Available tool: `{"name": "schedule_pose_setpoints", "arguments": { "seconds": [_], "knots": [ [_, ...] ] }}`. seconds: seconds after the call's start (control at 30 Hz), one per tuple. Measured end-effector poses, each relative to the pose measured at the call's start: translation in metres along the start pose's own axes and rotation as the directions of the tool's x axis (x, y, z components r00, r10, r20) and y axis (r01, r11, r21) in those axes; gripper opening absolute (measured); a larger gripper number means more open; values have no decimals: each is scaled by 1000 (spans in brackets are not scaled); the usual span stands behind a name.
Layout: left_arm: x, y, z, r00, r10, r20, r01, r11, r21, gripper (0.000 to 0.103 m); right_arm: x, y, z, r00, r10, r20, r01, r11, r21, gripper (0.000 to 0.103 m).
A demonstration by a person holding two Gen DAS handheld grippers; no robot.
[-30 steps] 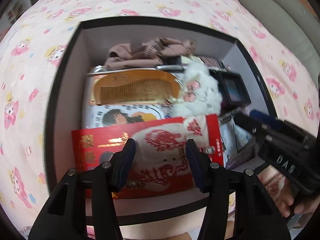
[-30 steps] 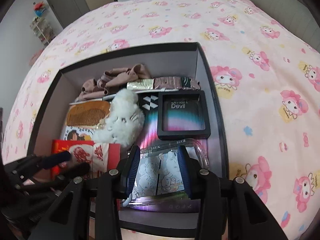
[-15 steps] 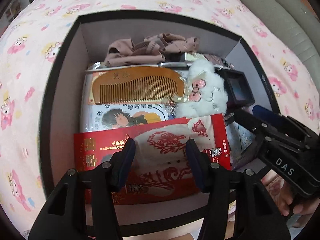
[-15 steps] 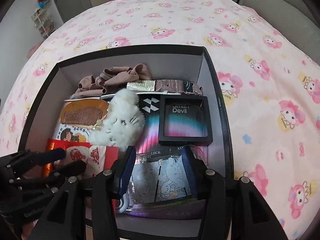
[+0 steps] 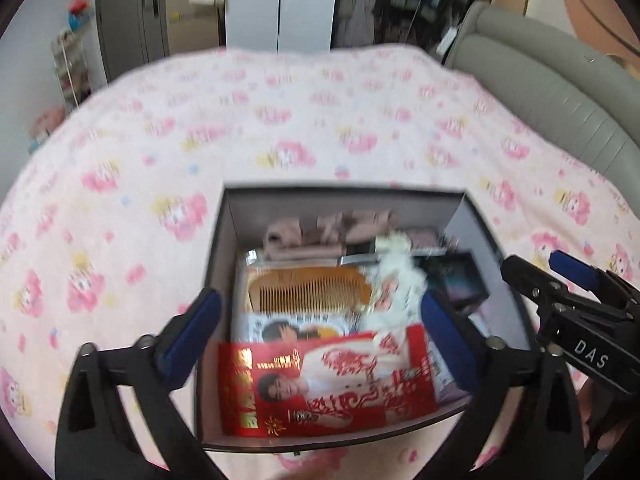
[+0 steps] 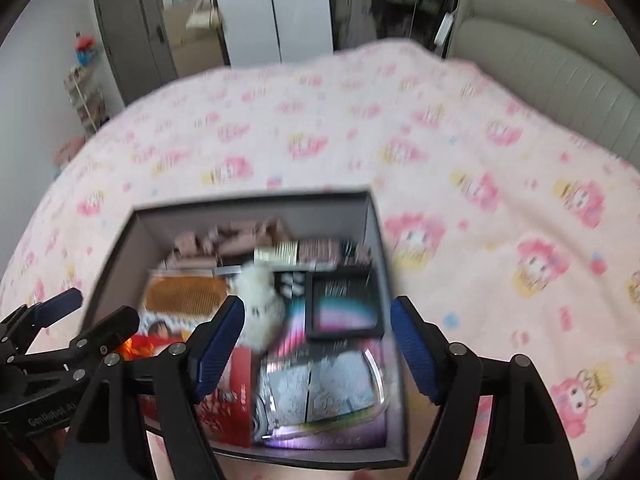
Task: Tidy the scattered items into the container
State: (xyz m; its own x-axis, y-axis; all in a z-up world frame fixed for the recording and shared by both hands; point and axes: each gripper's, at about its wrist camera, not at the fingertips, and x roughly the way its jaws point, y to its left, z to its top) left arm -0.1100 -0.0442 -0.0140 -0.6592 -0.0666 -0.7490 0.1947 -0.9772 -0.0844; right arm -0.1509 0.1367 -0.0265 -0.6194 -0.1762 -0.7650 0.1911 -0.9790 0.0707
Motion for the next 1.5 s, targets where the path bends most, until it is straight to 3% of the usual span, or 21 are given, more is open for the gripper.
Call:
{"name": "schedule_pose_setpoints", "arguments": {
  "seconds": [0.1,0.27,0.53,0.73,0.87,1.5],
  "knots": [
    [-29,-3,9,997,18,80,-20,1000,19,103,-25,-1,5,998,-9,59,8,1000,9,78],
    [-70,-11,11,990,-1,139,-5,999,46,103,-71,1,-2,994,-7,111,5,1000,18,78],
    [-128,-10,-27,984,-1,177,-10,998,60,103,-133,0,-43,990,-17,141,4,996,90,79],
    [-133,-9,-65,992,-22,126,16,998,55,103,-155,-1,-80,984,-76,160,56,991,121,79],
    [-133,-11,-78,994,-3,109,-2,999,46,103,-155,0,-94,989,-63,132,46,991,124,79],
    [-133,-11,-99,998,15,68,-18,999,35,103,-150,11,-109,994,-54,91,45,994,99,79]
  ]
}}
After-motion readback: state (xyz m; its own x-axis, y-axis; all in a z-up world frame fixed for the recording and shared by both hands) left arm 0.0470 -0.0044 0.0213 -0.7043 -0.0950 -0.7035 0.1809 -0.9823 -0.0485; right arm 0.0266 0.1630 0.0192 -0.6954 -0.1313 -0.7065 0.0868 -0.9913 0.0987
